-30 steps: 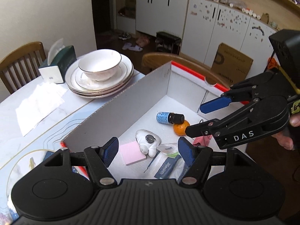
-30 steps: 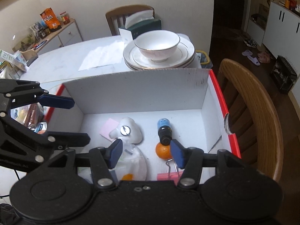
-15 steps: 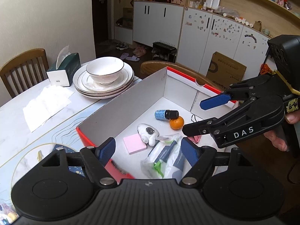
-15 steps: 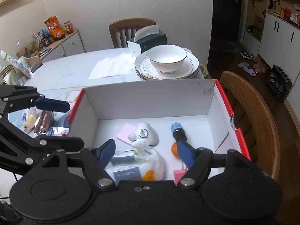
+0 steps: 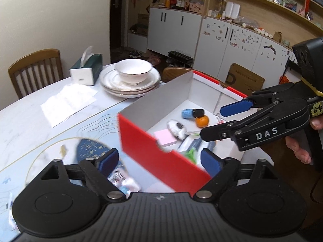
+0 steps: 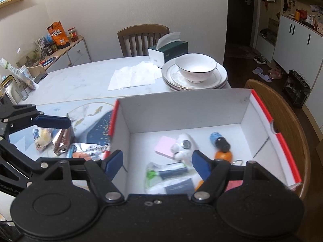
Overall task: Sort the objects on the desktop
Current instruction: 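Withdraw both tools from the box back toward the table items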
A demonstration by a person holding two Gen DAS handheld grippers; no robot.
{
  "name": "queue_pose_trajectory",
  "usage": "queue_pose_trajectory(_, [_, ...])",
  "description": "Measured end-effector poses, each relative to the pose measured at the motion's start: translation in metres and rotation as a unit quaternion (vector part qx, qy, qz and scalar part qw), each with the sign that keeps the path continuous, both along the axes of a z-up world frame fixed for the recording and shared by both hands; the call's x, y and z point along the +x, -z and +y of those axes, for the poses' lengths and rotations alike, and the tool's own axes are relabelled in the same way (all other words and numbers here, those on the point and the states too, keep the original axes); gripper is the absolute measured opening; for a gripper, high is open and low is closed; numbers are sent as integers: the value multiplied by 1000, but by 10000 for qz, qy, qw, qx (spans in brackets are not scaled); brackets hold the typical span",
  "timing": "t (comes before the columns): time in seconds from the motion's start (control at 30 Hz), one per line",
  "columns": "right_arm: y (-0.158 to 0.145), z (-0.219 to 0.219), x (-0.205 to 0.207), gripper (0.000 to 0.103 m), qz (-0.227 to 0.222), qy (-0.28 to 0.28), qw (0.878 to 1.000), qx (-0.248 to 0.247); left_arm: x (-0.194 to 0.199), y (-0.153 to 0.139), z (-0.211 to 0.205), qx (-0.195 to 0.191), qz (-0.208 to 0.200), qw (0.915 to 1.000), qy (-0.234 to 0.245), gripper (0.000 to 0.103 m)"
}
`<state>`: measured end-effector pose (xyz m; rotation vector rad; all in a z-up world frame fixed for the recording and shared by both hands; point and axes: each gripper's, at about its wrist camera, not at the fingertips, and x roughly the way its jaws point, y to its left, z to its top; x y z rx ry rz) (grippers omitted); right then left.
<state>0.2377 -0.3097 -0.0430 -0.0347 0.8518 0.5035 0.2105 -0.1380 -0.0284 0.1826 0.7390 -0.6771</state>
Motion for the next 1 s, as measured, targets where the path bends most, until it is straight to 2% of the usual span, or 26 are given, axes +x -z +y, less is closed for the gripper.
queue_pose_trajectory(0.1, [-3, 15, -7, 76, -8, -49, 10000, 29, -1, 1, 22, -24, 8, 9999, -112, 91])
queue_pose_trajectory(0.13, [-4, 21, -9, 76, -14, -73, 10000, 30, -2, 1, 31, -28, -4, 9999, -165, 94])
queue_pose_trajectory(0.17, [-5, 26, -11, 76, -27, -96, 9999, 36, -2, 2, 39, -37, -20, 9997, -228, 102])
queue_pose_trajectory(0.2, [-7, 31, -13, 77, -45, -121, 9999, 51, -3, 3, 49, -55, -29, 9995, -300, 103])
queue_pose_trajectory(0.53, [-10, 87, -33, 78, -69, -272, 9996, 35, 1, 20, 124, 4, 73, 9972, -746, 103])
queue_pose_trajectory(1.0, [5, 141, -45, 79, 120, -213, 9996, -125, 16, 44, 185, 408, -95, 9949, -921, 103])
